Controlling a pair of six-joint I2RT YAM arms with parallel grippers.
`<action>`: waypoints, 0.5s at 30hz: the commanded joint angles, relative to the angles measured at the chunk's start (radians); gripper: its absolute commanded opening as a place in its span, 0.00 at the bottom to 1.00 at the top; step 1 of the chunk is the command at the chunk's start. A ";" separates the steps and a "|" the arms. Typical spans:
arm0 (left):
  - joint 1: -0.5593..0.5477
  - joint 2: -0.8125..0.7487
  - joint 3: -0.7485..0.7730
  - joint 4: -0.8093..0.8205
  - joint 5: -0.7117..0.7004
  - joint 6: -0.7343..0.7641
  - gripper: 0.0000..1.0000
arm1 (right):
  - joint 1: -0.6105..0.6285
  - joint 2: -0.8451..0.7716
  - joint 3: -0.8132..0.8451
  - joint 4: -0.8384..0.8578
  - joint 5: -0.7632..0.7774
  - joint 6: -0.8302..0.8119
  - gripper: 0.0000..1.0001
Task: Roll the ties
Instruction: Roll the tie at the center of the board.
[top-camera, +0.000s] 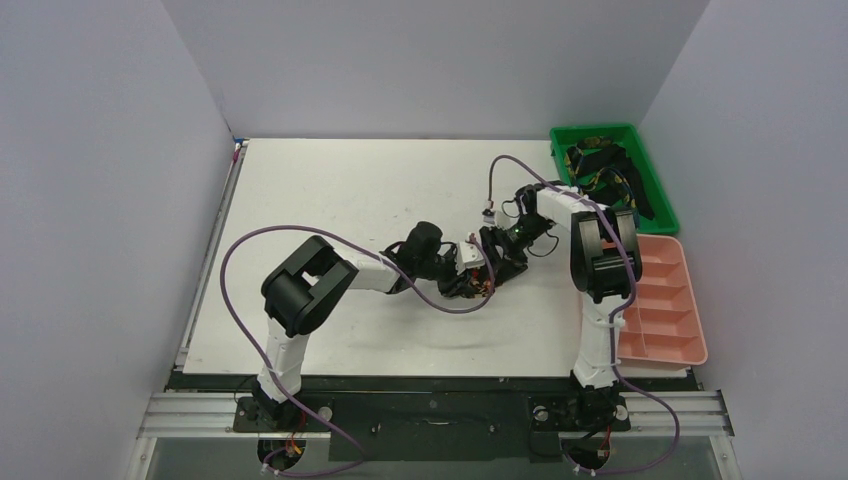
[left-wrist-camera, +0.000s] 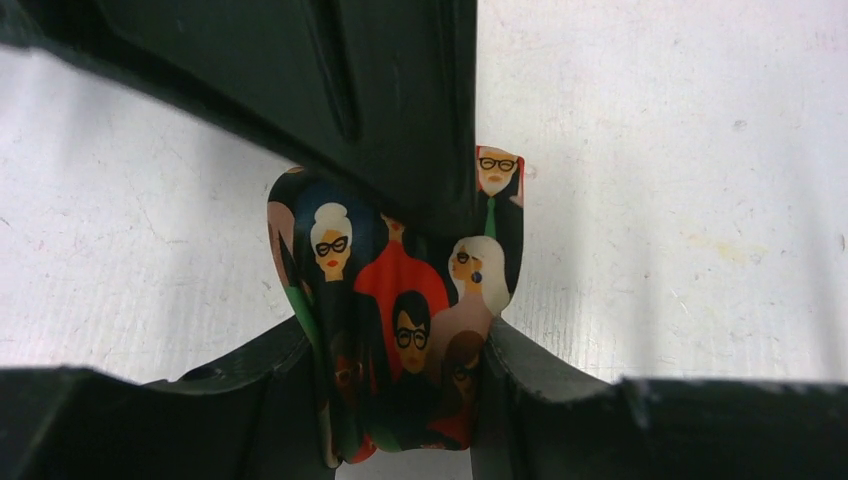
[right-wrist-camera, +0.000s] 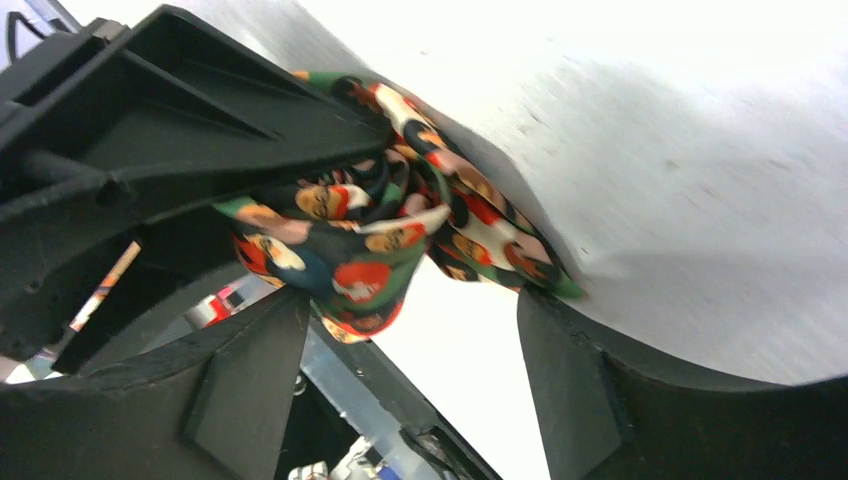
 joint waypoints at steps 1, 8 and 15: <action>-0.010 0.015 -0.039 -0.178 -0.048 0.060 0.19 | -0.052 -0.100 -0.040 0.071 0.052 -0.020 0.73; -0.009 0.036 -0.012 -0.198 -0.047 0.076 0.18 | -0.077 -0.046 -0.043 0.130 0.055 0.009 0.76; -0.009 0.047 0.009 -0.211 -0.052 0.077 0.19 | -0.041 0.049 0.016 0.137 -0.128 0.027 0.77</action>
